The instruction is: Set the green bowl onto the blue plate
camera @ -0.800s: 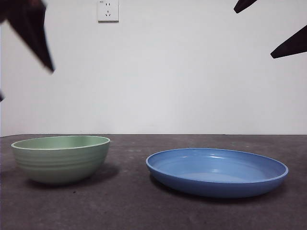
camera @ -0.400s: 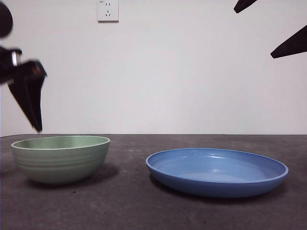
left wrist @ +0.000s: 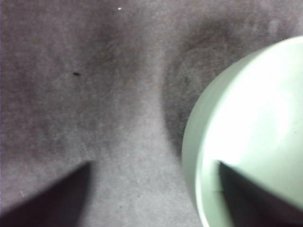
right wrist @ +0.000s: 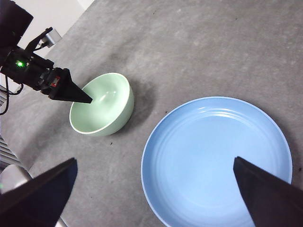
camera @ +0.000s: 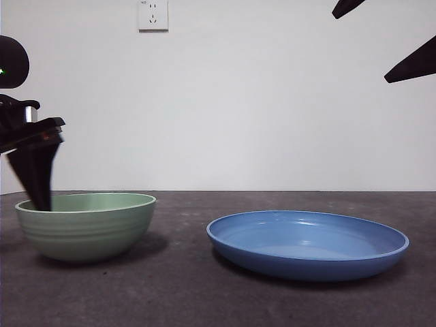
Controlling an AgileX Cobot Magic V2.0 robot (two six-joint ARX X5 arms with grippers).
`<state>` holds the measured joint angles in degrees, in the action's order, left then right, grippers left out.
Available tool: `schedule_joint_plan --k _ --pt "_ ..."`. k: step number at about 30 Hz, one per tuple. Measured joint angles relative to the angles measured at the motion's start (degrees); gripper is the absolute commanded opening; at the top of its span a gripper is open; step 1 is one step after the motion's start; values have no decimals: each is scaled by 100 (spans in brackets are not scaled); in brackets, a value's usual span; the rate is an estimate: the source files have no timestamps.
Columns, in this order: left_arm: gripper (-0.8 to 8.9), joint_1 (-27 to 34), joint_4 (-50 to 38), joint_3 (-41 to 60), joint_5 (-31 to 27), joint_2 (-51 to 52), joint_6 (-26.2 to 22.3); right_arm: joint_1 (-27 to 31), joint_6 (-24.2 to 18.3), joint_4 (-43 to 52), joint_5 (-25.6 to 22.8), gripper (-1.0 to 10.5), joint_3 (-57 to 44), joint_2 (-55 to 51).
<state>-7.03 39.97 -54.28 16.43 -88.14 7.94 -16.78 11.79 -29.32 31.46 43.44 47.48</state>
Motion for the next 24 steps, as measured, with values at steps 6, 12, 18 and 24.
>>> schedule_joint_plan --k 6,12,18,24 --pt "22 -13 0 0 0 0 2 0 0 0 0 572 0 0" --pt "16 -81 -33 -13 0 0 0 0 0 0 0 572 0 0" --pt "16 -260 92 -260 -20 -2 7 0 0 0 0 572 0 0" --pt "16 -841 339 -1084 -216 -37 201 0 0 2 0 572 0 0"
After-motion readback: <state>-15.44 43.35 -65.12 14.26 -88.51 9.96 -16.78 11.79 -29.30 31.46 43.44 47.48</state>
